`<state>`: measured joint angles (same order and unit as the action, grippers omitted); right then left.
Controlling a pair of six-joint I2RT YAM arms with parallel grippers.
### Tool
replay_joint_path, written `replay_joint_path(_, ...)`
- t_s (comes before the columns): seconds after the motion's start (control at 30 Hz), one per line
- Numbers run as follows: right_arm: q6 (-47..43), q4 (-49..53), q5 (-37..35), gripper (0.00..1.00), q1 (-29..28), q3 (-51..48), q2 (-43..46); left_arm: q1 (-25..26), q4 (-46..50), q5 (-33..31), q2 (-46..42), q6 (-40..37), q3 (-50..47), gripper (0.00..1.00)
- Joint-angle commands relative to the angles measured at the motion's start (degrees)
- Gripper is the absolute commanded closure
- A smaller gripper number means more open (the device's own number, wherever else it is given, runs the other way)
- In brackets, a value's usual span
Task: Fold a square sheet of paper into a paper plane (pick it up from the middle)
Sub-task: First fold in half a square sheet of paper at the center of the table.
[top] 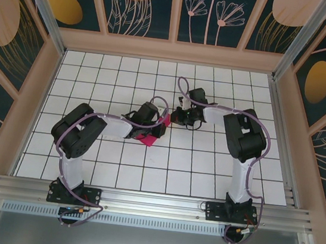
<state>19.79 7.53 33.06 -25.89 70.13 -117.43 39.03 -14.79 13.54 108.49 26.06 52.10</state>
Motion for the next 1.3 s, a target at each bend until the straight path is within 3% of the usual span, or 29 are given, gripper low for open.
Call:
replay_joint_path(0.0,-1.42,4.76,-0.52,1.00,-0.35,0.54,-1.59,0.26,-0.77,1.07,0.67,-2.69,-1.43,1.00)
replay_joint_path(0.53,-1.51,6.25,-2.55,1.00,0.88,0.75,-3.49,0.27,-7.95,11.06,-5.80,-1.19,-15.62,1.00)
replay_joint_path(1.03,-1.34,6.80,-3.54,1.00,1.32,1.27,-5.16,0.26,-9.80,9.55,-11.35,2.98,-24.82,1.00)
replay_joint_path(1.27,-1.42,6.97,-4.01,1.00,1.37,1.32,-5.18,0.26,-10.62,12.30,-13.97,5.00,-27.96,1.00)
